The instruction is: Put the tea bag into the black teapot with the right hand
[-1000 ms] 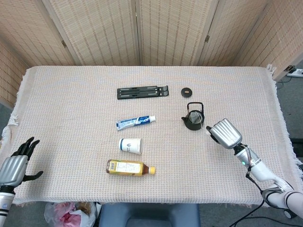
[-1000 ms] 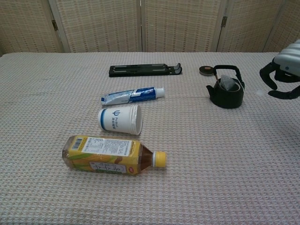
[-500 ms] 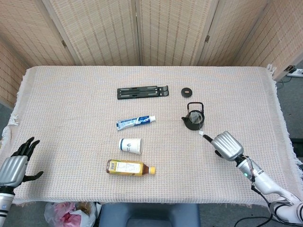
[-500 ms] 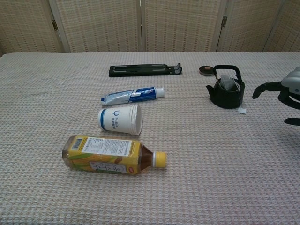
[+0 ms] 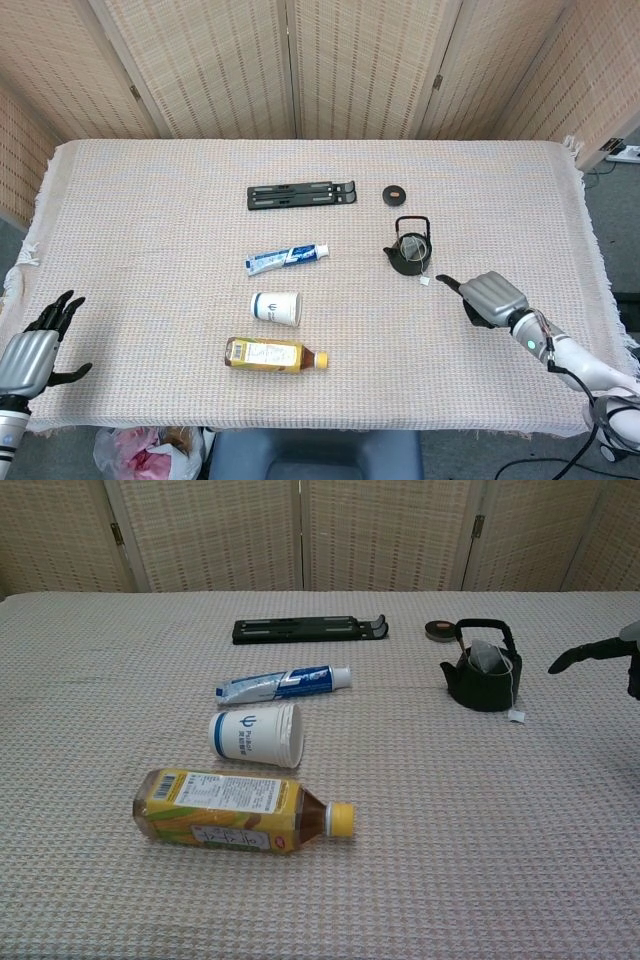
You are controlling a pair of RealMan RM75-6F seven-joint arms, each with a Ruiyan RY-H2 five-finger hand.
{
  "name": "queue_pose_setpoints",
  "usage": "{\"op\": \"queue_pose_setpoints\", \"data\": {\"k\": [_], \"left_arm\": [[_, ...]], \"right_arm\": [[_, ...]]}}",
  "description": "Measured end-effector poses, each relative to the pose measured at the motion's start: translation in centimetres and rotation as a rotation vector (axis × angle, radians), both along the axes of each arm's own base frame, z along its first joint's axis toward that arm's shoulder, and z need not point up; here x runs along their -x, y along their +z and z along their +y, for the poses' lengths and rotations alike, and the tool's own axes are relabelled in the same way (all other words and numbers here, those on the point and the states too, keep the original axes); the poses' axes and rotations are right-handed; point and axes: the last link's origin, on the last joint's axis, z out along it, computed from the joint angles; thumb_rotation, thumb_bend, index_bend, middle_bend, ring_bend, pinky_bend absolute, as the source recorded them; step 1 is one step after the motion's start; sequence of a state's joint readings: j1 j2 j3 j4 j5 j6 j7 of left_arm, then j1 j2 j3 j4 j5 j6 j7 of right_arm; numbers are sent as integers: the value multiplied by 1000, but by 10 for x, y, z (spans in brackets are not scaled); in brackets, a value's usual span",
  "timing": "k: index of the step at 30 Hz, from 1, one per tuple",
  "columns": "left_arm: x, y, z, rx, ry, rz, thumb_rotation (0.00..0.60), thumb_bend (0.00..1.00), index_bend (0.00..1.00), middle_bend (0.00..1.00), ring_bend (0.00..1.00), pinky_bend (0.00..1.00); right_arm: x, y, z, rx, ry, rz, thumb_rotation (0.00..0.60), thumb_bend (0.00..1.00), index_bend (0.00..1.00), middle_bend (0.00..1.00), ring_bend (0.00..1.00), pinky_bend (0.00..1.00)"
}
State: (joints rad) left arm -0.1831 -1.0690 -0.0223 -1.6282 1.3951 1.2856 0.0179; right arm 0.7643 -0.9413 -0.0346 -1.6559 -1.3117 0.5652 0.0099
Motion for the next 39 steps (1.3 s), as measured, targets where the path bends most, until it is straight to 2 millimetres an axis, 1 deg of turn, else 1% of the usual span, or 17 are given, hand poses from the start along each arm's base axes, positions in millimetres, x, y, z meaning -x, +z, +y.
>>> {"op": "queue_pose_setpoints", "data": {"k": [5,12,15,19,22,27,31,39], "left_arm": [[0,2,-1,-3,-2,-6,600,232,0,0,117,317],[0,3,0,-2,-5,-10,600,232,0,0,117,317],[0,3,-1,-1,-9,-11,600,232,0,0,117,317],[-1,3,-2,1,-11,-14,600,232,0,0,117,317],[0,3,-2,3,-11,-15,600,232,0,0,117,317],[0,4,-1,3,-8,-22,600,232,0,0,117,317],[0,5,-1,5,-10,-24,600,232,0,0,117,317],[1,6,-1,6,-9,-28,600,232,0,0,117,317]], "right_arm": [[-15,2,-8,-52,-57,40,600,1000,0,832,772,790],[-38,7,-19,-42,-102,26,600,1000,0,832,773,790],[-45,8,-24,-43,-130,19,600,1000,0,832,773,791],[-47,8,-36,-36,-161,28,600,1000,0,832,773,791],[-42,6,-47,-23,-188,36,600,1000,0,831,773,791],[-37,-5,-61,-10,-211,48,600,1000,0,831,773,791],[-38,-16,-69,-12,-211,52,600,1000,0,831,773,791],[-43,-23,-79,13,-203,25,600,1000,0,831,773,791]]}}
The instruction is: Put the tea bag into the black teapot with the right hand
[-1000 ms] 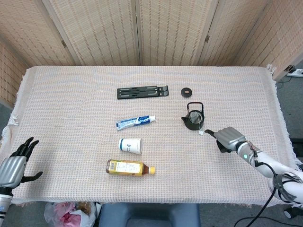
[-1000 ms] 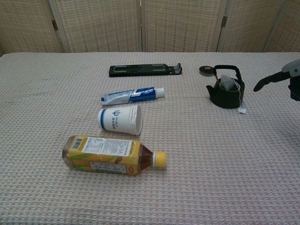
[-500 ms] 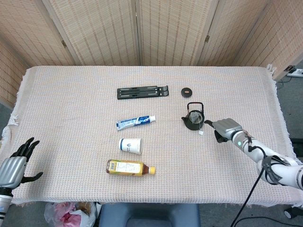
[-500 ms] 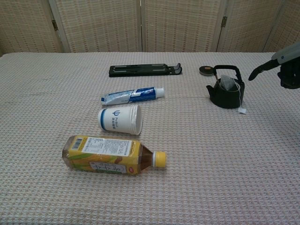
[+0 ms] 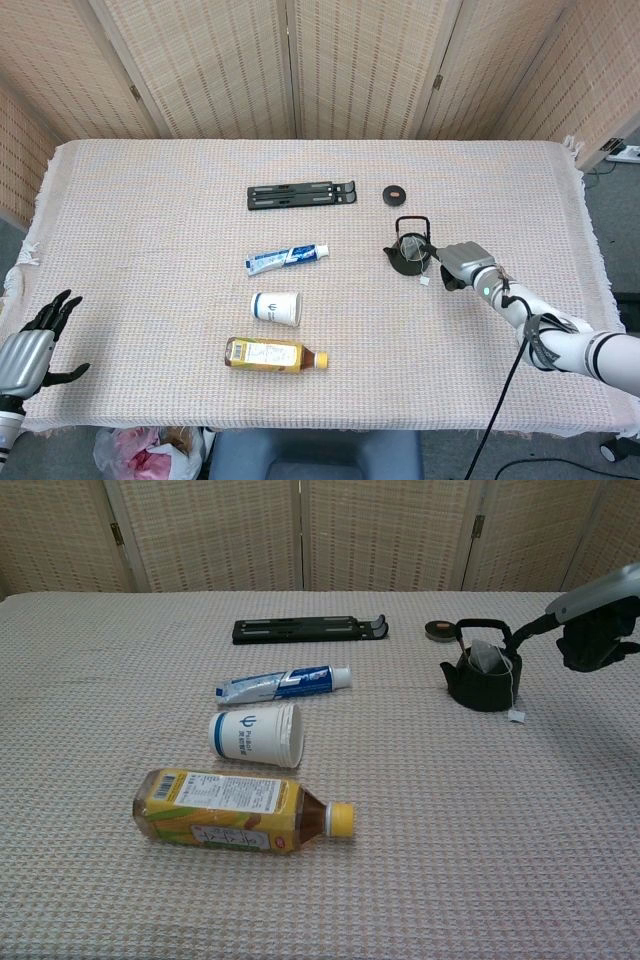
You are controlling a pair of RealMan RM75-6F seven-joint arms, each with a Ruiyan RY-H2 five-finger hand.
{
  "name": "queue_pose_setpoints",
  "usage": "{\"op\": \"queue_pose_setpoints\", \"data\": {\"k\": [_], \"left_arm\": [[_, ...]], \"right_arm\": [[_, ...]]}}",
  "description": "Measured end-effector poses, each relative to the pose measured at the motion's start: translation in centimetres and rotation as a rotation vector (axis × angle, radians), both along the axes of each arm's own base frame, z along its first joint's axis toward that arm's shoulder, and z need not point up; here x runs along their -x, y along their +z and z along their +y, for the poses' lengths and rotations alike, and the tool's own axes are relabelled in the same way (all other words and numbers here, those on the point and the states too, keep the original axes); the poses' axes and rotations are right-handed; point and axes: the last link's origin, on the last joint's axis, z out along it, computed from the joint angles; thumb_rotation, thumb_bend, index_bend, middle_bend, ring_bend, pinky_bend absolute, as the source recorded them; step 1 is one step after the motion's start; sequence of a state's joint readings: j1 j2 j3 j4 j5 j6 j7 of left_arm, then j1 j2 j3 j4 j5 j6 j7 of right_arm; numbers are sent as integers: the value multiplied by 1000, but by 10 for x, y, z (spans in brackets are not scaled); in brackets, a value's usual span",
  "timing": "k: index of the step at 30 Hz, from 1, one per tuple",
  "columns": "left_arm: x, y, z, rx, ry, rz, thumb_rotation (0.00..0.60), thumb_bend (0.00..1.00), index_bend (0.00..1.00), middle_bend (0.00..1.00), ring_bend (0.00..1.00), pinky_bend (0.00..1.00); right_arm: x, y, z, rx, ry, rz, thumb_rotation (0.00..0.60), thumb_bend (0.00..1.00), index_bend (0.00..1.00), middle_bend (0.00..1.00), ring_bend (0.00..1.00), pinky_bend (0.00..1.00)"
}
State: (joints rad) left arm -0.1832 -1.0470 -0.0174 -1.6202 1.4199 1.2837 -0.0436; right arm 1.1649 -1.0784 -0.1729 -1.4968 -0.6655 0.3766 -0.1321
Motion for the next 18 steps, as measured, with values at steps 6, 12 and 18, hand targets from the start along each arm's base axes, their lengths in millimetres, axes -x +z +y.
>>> {"op": "queue_pose_setpoints", "data": {"k": [6,12,18], "left_arm": [[1,0,1,4,4,-2,600,232,0,0,117,318],[2,-1,2,10,9,-2,600,232,0,0,117,317],[2,0,2,10,8,-2,600,232,0,0,117,317]], "right_arm": [[-3,-5,-6,13,6,-19,600,1000,0,831,773,792],[-5,-13,-10,10,15,-33,600,1000,0,831,773,792],[-3,-19,-14,-1,20,-28,600,1000,0,831,773,792]]}}
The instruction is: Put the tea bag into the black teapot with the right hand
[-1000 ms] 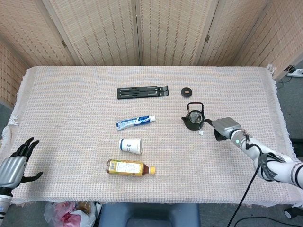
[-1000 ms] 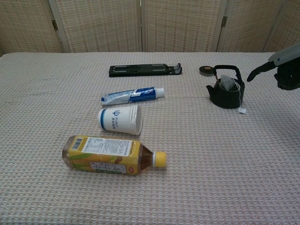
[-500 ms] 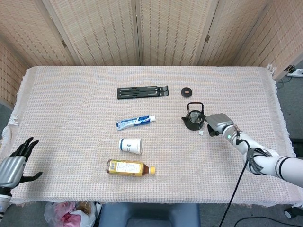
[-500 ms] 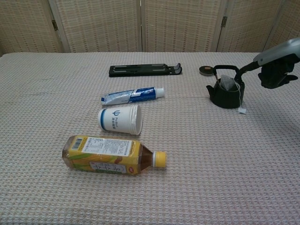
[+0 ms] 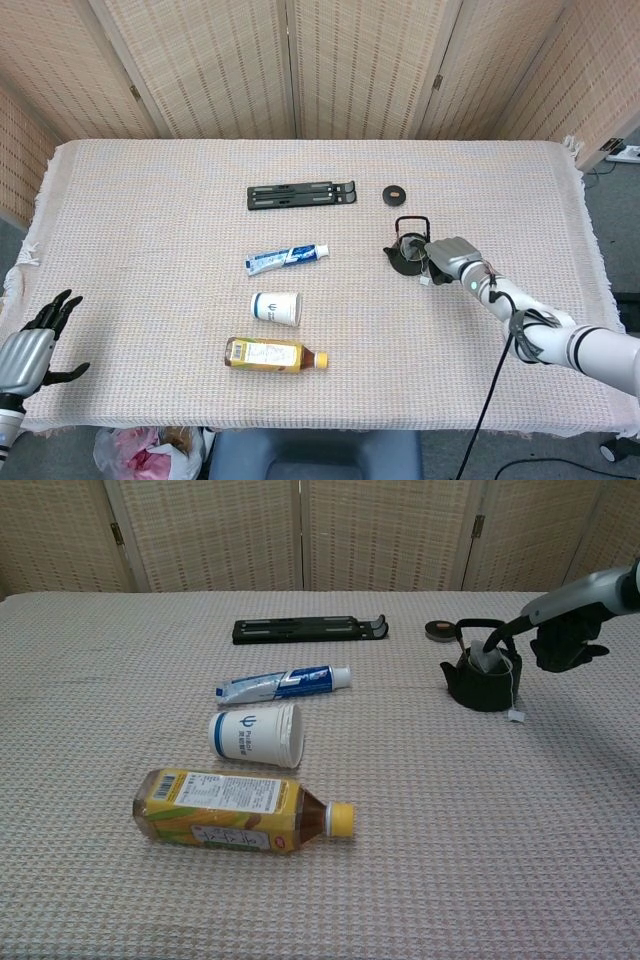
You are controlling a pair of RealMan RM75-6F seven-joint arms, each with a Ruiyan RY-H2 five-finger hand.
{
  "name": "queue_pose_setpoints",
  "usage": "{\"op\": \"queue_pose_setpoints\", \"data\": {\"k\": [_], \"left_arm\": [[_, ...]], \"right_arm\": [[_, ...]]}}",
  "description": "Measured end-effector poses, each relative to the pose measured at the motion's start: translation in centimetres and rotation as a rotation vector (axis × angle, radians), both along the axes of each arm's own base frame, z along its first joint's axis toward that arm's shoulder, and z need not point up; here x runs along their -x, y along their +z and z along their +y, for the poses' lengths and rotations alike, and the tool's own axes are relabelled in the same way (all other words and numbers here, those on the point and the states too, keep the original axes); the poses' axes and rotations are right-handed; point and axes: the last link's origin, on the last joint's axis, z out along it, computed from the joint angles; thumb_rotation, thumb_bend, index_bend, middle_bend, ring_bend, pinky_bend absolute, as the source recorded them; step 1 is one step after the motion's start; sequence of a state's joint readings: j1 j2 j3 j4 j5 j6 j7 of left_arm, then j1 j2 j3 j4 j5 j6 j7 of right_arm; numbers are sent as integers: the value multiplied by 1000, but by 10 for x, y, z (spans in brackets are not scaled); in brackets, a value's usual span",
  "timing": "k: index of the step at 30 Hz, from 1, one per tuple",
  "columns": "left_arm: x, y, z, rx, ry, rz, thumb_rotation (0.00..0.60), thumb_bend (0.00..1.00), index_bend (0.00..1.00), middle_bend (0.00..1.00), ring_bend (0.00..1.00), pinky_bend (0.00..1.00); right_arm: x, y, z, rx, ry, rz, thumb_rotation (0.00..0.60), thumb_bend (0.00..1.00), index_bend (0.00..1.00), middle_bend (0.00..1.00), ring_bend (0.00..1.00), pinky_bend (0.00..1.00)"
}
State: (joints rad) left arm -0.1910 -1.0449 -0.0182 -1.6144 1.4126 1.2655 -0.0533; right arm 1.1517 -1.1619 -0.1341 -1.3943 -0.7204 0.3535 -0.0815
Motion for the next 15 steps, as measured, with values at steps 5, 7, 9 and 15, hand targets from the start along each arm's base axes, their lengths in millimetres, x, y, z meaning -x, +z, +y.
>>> {"op": "queue_pose_setpoints", "data": {"k": [5,7,9,15], "left_arm": [[0,0,0,4,-2,-1,600,232,0,0,117,318],[0,0,-1,4,-3,-2,600,232,0,0,117,318],[0,0,-1,3,-3,-4,600,232,0,0,117,317],[0,1,-1,0,-4,-7,600,232,0,0,118,318]], "right_arm": [[5,-6,-1,-17,-1,21,600,1000,0,830,773,792],[7,-9,-1,-25,-3,31,600,1000,0,828,773,792],[9,-12,-1,-30,-4,39,600,1000,0,828,773,792],[13,-20,-3,-42,-2,60,600,1000,0,827,773,792]]}}
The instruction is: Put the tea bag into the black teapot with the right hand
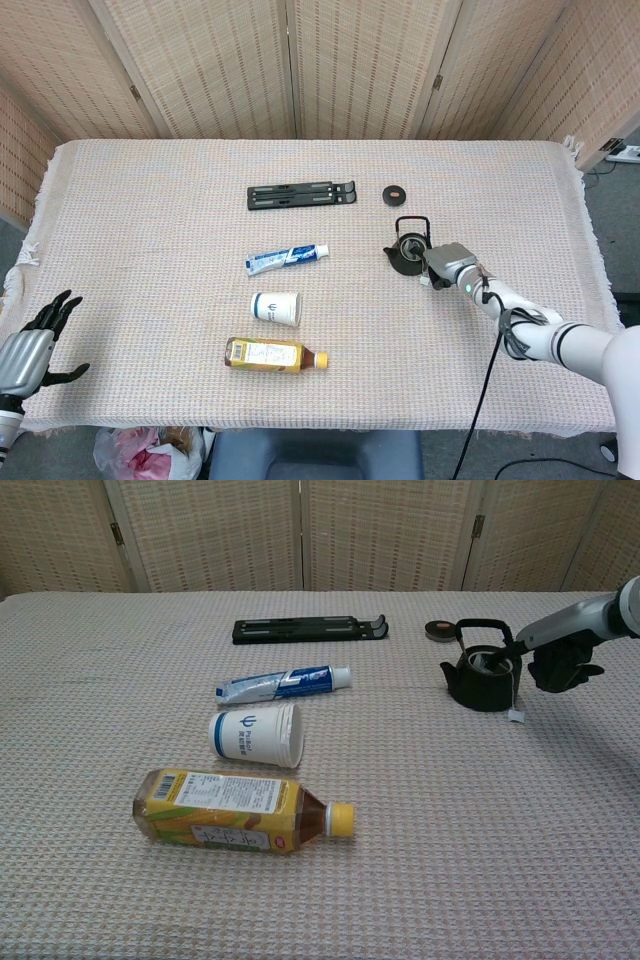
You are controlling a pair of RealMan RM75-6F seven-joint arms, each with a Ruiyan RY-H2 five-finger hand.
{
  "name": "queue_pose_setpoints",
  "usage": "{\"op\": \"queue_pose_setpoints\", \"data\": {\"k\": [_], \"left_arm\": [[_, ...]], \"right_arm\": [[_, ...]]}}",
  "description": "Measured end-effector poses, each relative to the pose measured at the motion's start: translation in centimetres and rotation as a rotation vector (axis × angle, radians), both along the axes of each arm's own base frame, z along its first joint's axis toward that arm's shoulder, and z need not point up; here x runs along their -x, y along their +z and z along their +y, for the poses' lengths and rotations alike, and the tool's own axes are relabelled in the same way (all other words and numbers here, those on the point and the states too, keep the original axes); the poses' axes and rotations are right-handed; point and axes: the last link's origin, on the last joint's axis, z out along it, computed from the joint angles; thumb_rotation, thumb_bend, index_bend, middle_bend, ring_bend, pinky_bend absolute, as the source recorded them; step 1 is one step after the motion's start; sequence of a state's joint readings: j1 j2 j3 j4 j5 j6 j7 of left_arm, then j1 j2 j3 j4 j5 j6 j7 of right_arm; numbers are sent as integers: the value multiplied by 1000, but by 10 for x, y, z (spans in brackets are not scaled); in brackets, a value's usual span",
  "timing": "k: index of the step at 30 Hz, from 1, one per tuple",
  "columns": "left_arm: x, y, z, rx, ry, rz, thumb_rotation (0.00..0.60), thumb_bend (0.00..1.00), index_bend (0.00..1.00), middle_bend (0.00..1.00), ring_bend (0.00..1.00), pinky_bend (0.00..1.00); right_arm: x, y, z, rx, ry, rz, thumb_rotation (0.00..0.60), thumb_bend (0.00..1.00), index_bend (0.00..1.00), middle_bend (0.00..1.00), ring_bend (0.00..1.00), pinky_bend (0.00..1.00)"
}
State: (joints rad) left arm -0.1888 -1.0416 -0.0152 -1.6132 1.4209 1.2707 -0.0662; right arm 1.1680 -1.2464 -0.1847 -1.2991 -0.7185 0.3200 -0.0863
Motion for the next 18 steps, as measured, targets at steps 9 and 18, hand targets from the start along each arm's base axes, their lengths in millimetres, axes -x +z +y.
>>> {"op": "queue_pose_setpoints", "data": {"k": [9,18], "left_arm": [[-1,0,0,-1,-4,-2,600,232,0,0,118,318],[-1,0,-2,-1,-11,0,600,232,0,0,117,318]], "right_arm": [[-1,-3,-1,-9,-6,2,600,1000,0,826,773,792],[-7,16,7,25,-9,-50,600,1000,0,823,773,792]]}}
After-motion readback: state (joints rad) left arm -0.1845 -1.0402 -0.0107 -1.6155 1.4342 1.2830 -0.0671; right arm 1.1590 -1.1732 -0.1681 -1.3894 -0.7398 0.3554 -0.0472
